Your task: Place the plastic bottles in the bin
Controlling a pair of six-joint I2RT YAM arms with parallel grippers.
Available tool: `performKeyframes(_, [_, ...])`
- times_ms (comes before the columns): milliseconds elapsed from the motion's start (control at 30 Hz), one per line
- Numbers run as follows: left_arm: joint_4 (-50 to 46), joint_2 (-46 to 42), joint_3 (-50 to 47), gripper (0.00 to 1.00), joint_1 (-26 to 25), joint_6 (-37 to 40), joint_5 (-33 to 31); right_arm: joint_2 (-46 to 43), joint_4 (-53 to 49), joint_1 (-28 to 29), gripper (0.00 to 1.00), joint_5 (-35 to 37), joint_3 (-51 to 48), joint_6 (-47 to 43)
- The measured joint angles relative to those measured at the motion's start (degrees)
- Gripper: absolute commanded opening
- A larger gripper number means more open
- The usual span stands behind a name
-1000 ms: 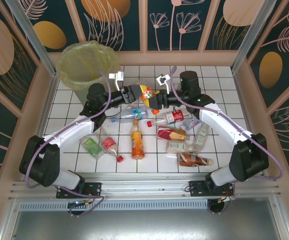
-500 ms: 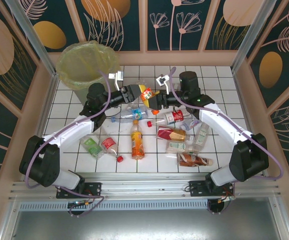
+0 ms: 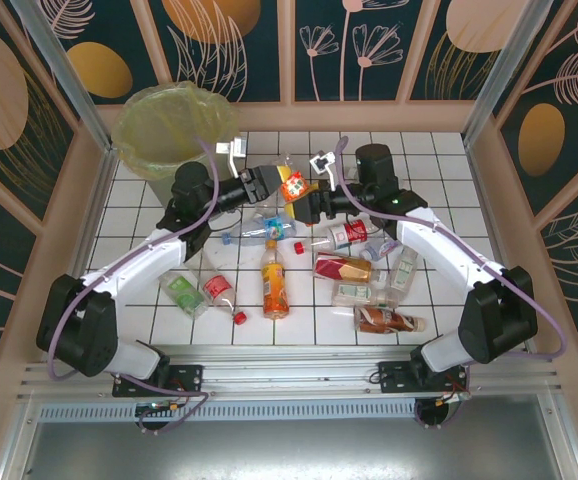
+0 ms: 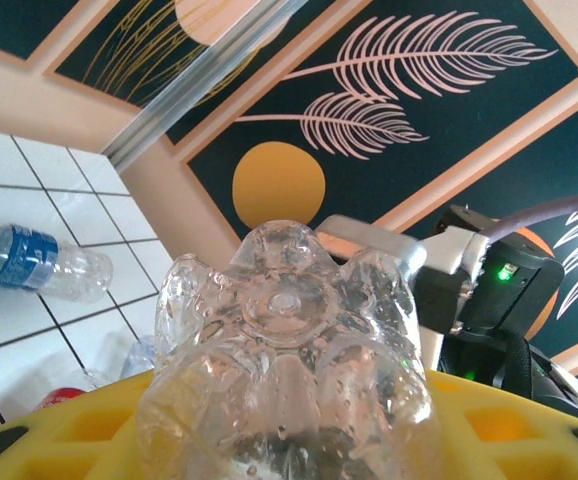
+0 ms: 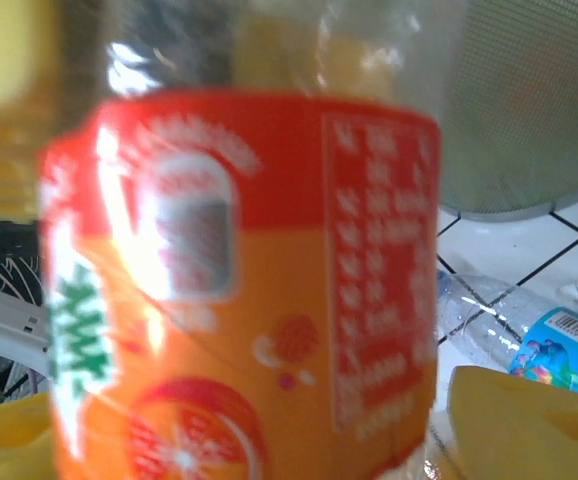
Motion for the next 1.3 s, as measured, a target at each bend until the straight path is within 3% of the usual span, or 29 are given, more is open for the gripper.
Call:
performKeyframes(133, [-4.35, -1.31, 2.27, 0.47, 0.00, 3.15, -1.99, -0.92, -0.17, 0.00, 0.99, 1.53, -0.50, 0.02])
performKeyframes(433, [-23.04, -2.01, 12.79, 0.48, 0.00, 15.61, -10.16, -11.04, 1.25, 0.00, 0.99, 5.60, -7.41, 1.09])
performKeyframes(900, [-50.05, 1.20, 41.29, 0.49, 0.37, 35.95, -32.11, -21.59, 5.97, 0.02, 0.99, 18.84, -14.67, 3.56])
performKeyframes(1300, [-62.01, 12.83, 57.20, 0.48, 9.73, 46.29, -45.92, -22.69, 6.64, 0.57, 0.98, 21.62, -16.72, 4.20])
